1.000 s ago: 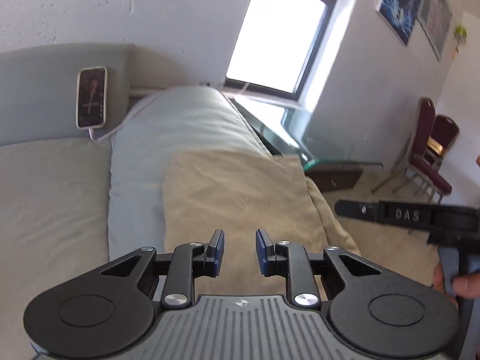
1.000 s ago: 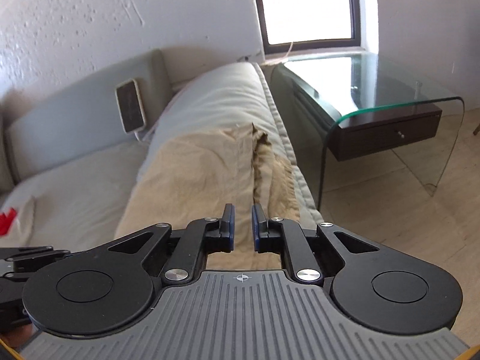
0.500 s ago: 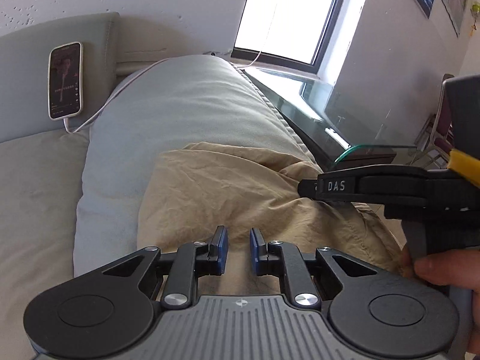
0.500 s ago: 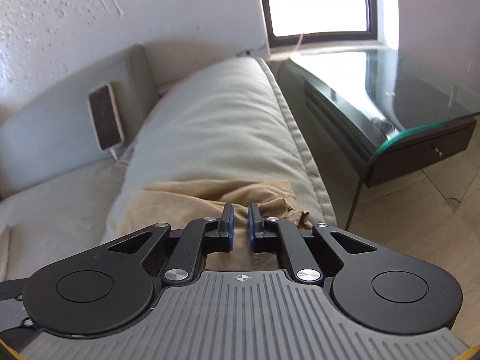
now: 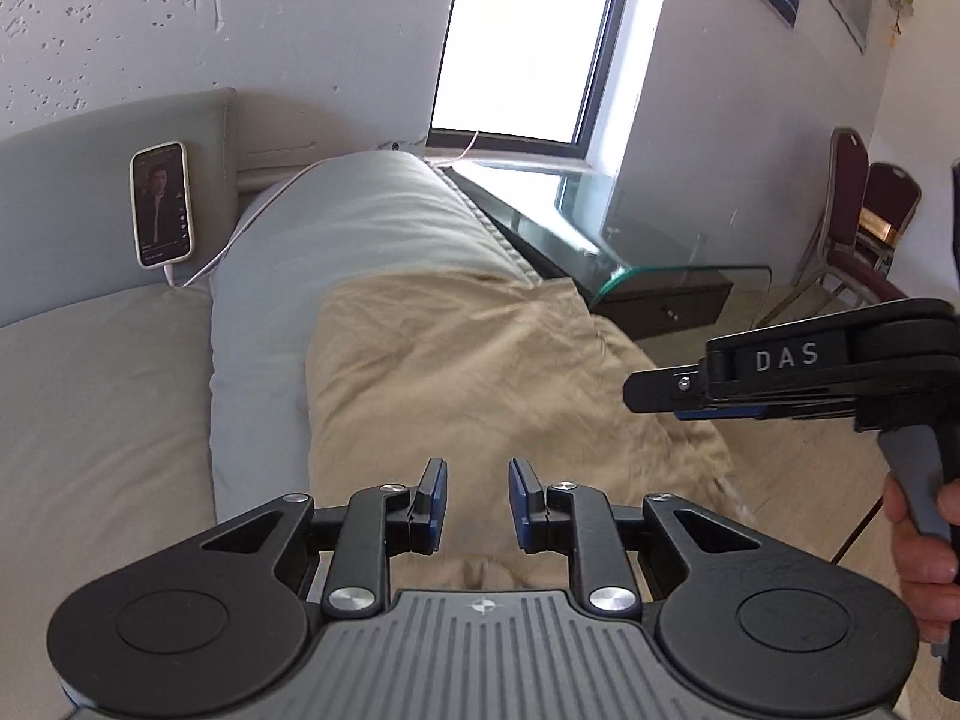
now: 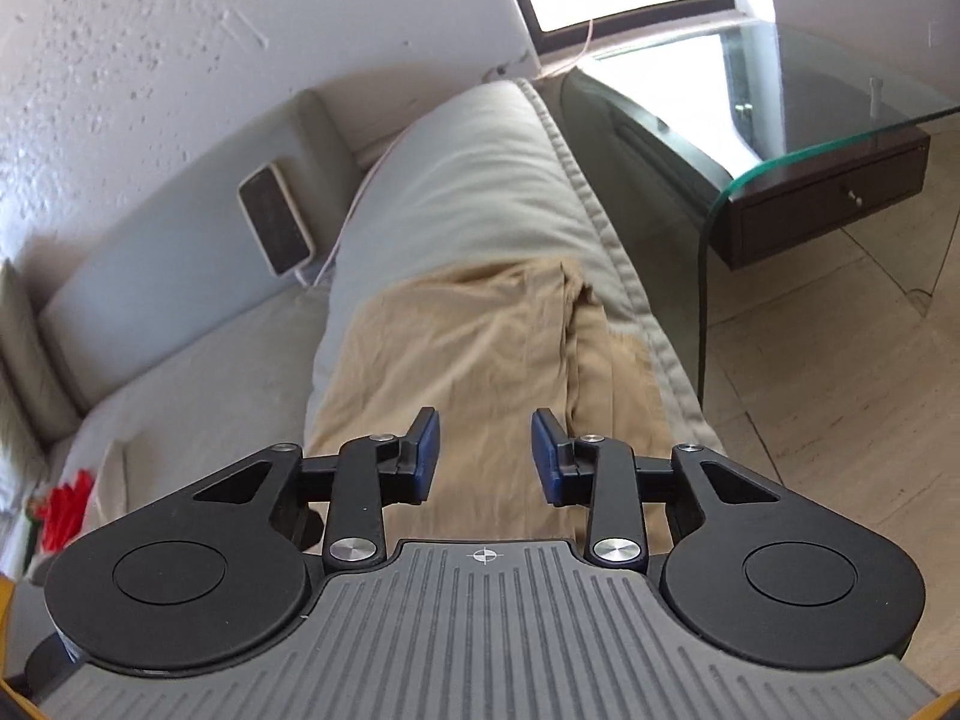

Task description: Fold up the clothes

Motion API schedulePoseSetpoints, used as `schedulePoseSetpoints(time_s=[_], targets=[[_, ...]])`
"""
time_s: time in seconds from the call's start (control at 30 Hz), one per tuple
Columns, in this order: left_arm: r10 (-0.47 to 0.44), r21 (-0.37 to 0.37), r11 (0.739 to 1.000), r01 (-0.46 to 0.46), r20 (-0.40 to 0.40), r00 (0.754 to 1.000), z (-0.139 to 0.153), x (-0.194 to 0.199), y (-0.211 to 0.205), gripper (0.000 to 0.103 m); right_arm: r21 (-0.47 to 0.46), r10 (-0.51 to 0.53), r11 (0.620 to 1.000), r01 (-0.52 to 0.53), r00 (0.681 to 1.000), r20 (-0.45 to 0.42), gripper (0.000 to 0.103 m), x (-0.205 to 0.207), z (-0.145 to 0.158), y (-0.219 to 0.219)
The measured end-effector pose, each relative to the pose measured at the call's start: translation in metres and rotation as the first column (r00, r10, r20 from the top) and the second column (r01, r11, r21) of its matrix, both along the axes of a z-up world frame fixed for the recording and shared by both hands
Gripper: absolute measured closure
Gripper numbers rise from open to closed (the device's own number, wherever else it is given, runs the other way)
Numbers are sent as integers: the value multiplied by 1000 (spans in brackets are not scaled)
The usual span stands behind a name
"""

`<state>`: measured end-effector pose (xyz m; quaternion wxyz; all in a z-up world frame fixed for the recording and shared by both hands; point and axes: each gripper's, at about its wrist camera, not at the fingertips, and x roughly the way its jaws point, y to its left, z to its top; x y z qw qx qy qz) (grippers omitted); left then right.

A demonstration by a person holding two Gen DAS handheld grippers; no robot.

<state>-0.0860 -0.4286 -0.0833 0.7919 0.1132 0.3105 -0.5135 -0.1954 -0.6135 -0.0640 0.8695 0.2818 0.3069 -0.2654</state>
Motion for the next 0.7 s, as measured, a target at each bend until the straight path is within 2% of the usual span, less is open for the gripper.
schedulePoseSetpoints(time_s=[0.07,0.13,0.17,0.2,0.23,0.3,0.37,0.4,0.43,0.47,0.57,0.63,0.7], targets=[[-3,60,998,4,-3,1000,-15,-7,-3,83,-5,-12,1000,12,999,-37,66,-10,-12,17],[-7,152,988,19,-78,997,-36,-1,-15,81,-7,-30,1000,30,997,-76,68,-18,-28,30],[3,171,985,14,-99,995,-41,3,-18,80,-9,-34,999,33,994,-100,68,-20,-37,34],[15,175,985,3,-102,995,-40,6,-19,76,-14,-34,999,33,992,-125,69,-19,-45,35],[20,174,985,-2,-101,995,-32,7,-17,76,-21,-43,999,40,989,-141,69,-16,-47,37],[28,153,988,-13,-98,995,-13,6,-7,77,-28,-57,998,54,987,-148,68,-13,-31,43],[43,113,993,-33,-91,995,10,1,9,63,-31,-52,998,48,992,-119,57,-17,-6,51],[60,94,994,-52,-84,995,22,-2,18,49,-32,-49,998,45,993,-104,52,-19,7,55],[76,78,995,-70,-81,994,33,-5,26,36,-33,-46,999,43,995,-90,41,-21,20,60],[94,65,994,-89,-82,992,44,-7,33,30,-32,-45,999,43,996,-75,34,-23,31,64],[126,79,990,-118,-106,986,72,-12,48,19,34,-50,998,50,999,-22,23,-30,63,75],[119,106,989,-105,-140,983,84,-11,56,6,85,-37,996,36,999,4,20,-33,82,85],[114,120,988,-92,-189,975,93,-9,67,3,83,-11,996,10,1000,5,20,-34,100,97]])
